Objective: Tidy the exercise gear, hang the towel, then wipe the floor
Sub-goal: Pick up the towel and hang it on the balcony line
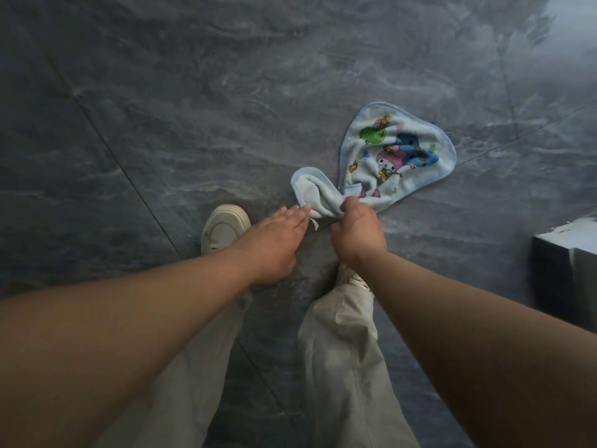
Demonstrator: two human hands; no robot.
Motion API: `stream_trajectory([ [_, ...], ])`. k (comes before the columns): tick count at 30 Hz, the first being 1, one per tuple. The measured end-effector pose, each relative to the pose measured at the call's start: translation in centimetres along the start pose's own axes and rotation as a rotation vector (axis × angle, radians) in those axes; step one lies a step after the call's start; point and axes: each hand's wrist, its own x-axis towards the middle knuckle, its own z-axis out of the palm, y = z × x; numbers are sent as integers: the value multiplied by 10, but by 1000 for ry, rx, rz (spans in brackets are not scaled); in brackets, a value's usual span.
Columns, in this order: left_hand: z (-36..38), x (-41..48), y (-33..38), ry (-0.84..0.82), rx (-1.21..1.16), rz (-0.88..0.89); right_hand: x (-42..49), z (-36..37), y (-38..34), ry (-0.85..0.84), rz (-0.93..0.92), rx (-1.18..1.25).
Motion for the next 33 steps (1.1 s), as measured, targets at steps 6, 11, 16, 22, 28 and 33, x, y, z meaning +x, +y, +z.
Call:
stream_trajectory([
  [6, -12, -17, -4, 73, 89, 168, 2, -8, -6, 68, -180, -61],
  [11, -16, -22, -11, 149, 180, 322, 6, -15, -21, 42, -524, -320],
  [16, -13, -32, -16, 123, 239, 341, 5, -22, -12, 74, -602, -474],
  [22, -30, -46, -8, 233, 166, 361, -16, -50, 3, 273, -589, -519],
  [28, -93, -69, 35, 387, 64, 191, -66, -136, -9, 406, -655, -541],
  [33, -189, -100, 98, 517, 31, 173, -134, -232, -38, 514, -773, -484],
])
